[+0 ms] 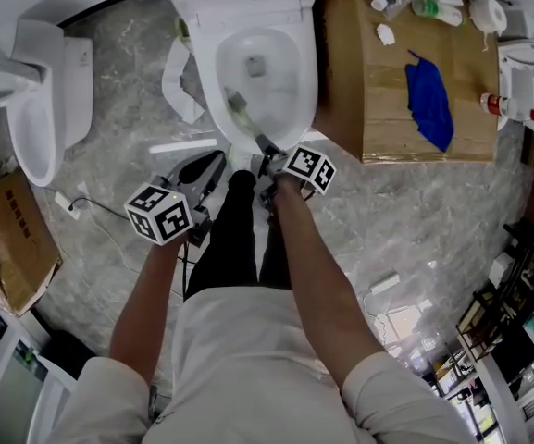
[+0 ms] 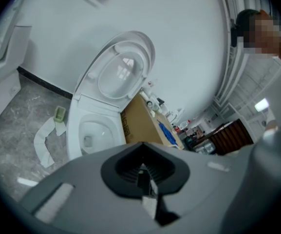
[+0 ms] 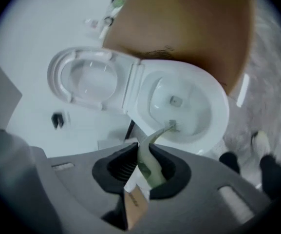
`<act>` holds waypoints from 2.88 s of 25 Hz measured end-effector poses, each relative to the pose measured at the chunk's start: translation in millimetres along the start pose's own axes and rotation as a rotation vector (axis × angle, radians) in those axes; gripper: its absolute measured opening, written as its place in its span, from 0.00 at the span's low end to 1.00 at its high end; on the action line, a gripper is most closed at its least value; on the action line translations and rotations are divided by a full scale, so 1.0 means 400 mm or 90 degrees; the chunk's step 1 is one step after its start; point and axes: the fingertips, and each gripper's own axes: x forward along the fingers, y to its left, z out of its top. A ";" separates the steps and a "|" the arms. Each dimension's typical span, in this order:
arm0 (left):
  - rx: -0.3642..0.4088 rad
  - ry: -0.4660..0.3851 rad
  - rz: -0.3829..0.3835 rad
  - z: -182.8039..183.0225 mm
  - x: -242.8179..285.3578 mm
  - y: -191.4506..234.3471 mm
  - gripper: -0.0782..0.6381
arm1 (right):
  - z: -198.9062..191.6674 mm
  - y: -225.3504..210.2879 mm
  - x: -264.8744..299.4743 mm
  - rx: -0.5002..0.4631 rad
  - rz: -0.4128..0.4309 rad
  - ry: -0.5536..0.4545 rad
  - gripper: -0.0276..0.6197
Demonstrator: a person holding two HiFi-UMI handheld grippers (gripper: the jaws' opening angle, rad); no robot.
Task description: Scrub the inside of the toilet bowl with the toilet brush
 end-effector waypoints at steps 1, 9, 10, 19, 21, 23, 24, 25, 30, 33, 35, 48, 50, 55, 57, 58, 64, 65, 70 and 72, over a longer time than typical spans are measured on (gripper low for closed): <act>-0.001 -0.001 0.000 0.001 -0.001 0.003 0.10 | -0.003 0.015 0.009 -0.079 -0.002 0.040 0.14; -0.003 -0.012 0.002 0.000 -0.016 0.015 0.10 | 0.015 0.014 -0.056 -0.457 0.031 0.278 0.14; -0.004 -0.011 0.001 -0.005 -0.018 0.013 0.10 | 0.021 0.008 -0.074 -0.475 0.035 0.295 0.14; -0.006 -0.007 -0.008 -0.034 -0.003 -0.017 0.10 | 0.017 -0.079 -0.202 -0.693 -0.020 0.514 0.14; -0.006 -0.008 -0.007 -0.033 -0.003 -0.015 0.10 | 0.017 -0.069 -0.198 -0.677 -0.004 0.510 0.14; -0.008 -0.008 -0.004 -0.034 -0.006 -0.008 0.10 | 0.016 -0.052 -0.181 -0.651 0.016 0.491 0.14; -0.009 -0.008 -0.003 -0.035 -0.007 -0.003 0.10 | 0.016 -0.045 -0.170 -0.638 0.024 0.480 0.14; -0.009 -0.007 -0.001 -0.035 -0.008 0.001 0.10 | 0.016 -0.037 -0.155 -0.622 0.032 0.467 0.14; -0.012 0.000 0.007 -0.032 -0.015 0.035 0.10 | 0.019 0.007 -0.065 -0.556 0.059 0.399 0.14; -0.013 0.007 0.011 -0.031 -0.018 0.053 0.10 | 0.032 0.042 -0.012 -0.517 0.072 0.348 0.14; -0.014 0.011 0.012 -0.027 -0.019 0.061 0.10 | 0.043 0.068 0.018 -0.484 0.079 0.315 0.14; -0.018 0.031 0.009 0.012 0.002 0.115 0.10 | 0.198 0.194 0.191 -0.162 0.100 0.041 0.14; -0.017 0.029 0.009 0.022 0.007 0.119 0.10 | 0.219 0.203 0.200 -0.118 0.105 0.005 0.15; -0.007 0.018 0.007 0.055 0.023 0.116 0.10 | 0.287 0.169 0.177 0.035 0.121 -0.111 0.15; -0.004 0.016 0.004 0.064 0.030 0.111 0.10 | 0.319 0.146 0.160 0.087 0.126 -0.161 0.14; -0.003 0.016 0.002 0.066 0.033 0.109 0.10 | 0.336 0.134 0.150 0.110 0.125 -0.185 0.14; -0.001 0.031 -0.004 0.042 0.042 0.102 0.10 | 0.421 0.080 0.069 0.228 0.131 -0.335 0.14; -0.001 0.034 -0.004 0.037 0.042 0.101 0.10 | 0.428 0.070 0.048 0.247 0.133 -0.363 0.14; 0.002 0.042 -0.007 0.027 0.049 0.089 0.10 | 0.416 0.023 -0.028 0.262 0.121 -0.442 0.14; 0.002 0.039 -0.008 0.027 0.053 0.085 0.10 | 0.406 0.008 -0.031 0.236 0.118 -0.434 0.14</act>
